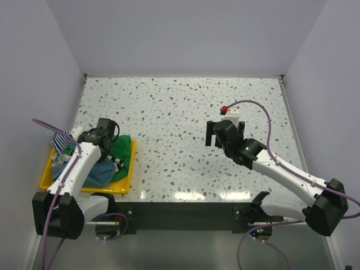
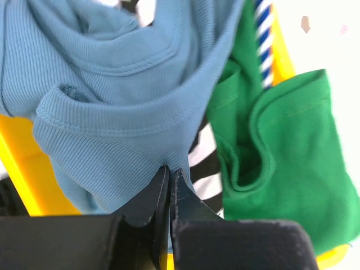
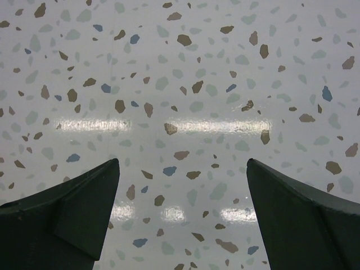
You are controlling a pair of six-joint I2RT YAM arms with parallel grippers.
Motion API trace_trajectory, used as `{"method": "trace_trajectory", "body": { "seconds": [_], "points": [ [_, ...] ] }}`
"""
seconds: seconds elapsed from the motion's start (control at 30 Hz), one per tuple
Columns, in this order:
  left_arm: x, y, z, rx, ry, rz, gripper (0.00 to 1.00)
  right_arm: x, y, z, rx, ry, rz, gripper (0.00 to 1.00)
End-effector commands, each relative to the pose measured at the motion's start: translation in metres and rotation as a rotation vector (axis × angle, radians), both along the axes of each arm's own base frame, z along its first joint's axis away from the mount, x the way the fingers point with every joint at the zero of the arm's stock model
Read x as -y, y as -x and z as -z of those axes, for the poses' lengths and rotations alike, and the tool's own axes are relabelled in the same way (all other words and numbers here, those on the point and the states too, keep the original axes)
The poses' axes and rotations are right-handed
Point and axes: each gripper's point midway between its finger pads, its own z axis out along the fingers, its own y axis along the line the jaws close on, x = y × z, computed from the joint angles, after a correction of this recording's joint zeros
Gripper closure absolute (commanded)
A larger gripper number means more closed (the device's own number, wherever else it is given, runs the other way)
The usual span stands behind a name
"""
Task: Fold and stack the tank tops
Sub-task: Grab the tank top from the pile, then move the tank top to the center of the board
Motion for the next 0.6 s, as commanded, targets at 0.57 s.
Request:
{"method": "trace_trajectory", "body": {
  "seconds": [0.57],
  "points": [
    [0.086, -0.122, -0.341, 0.780, -0.179, 0.632, 1.00, -0.006, -0.023, -0.106, 0.226, -0.138, 0.048, 0.01]
  ]
}}
